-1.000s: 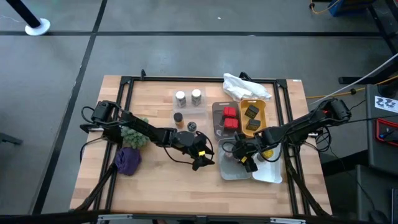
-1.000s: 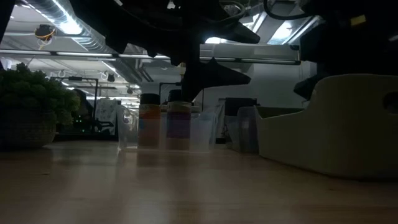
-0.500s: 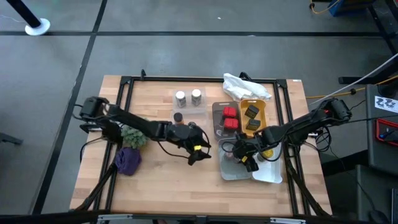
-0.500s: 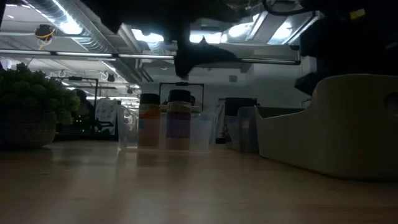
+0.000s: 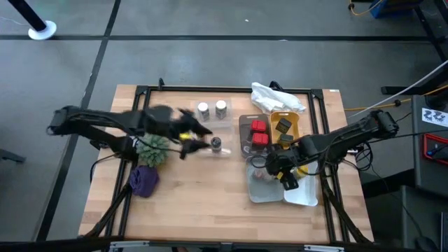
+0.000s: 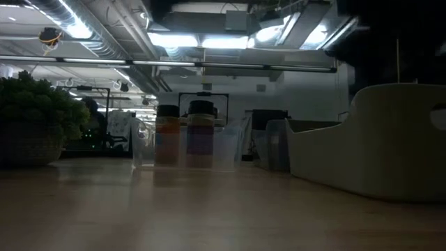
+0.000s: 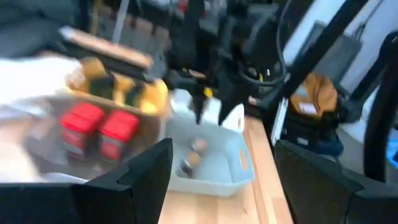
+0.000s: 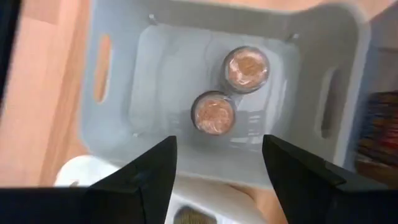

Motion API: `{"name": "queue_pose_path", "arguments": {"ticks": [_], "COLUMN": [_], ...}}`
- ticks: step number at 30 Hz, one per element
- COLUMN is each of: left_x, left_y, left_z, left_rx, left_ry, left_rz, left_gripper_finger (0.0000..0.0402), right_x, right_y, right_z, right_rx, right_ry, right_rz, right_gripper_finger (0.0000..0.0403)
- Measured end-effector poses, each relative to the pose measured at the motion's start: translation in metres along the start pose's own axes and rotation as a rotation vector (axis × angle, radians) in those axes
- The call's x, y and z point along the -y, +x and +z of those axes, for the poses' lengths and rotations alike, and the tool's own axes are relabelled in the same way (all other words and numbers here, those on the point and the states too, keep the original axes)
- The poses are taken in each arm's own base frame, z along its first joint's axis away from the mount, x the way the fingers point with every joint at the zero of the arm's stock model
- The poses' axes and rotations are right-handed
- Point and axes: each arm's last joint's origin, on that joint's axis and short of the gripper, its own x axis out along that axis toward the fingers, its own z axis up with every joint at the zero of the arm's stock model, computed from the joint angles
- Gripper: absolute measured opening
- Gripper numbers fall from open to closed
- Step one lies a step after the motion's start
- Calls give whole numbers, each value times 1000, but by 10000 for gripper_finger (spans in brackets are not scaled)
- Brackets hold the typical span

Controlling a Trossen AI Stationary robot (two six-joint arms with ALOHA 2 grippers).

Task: Sort spices by type
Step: Return to Home Position

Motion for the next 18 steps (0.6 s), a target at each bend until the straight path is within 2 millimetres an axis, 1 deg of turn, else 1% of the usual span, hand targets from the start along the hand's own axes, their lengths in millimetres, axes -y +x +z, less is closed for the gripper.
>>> {"name": "queue_pose_path", "arguments": {"ticks": [2, 5, 8, 10, 12, 16, 18], "left_x": [-2, -4, -2, 2, 5, 12, 14], "left_y": [-29, -77, -121, -146, -168, -208, -223], "left_z": [13, 30, 38, 40, 39, 34, 32], "left_rx": [71, 223, 359, 436, 505, 630, 683], "left_ry": [46, 140, 231, 275, 295, 312, 352], "left_rz": [22, 93, 149, 153, 146, 125, 126], "left_gripper_finger": [266, 266, 266, 266, 266, 266, 266], "right_x": [-1, -2, -2, -3, -3, -6, -6], "right_y": [-18, -54, -91, -112, -129, -152, -161], "right_z": [3, 4, 1, -1, 0, 5, 7], "right_rx": [8, 33, 60, 94, 165, 273, 305], "right_ry": [-10, -46, -82, -82, -78, -72, -78], "right_rz": [-16, -84, -178, -223, -243, -243, -243], "right_gripper_finger": [237, 237, 237, 237, 237, 237, 237]}}
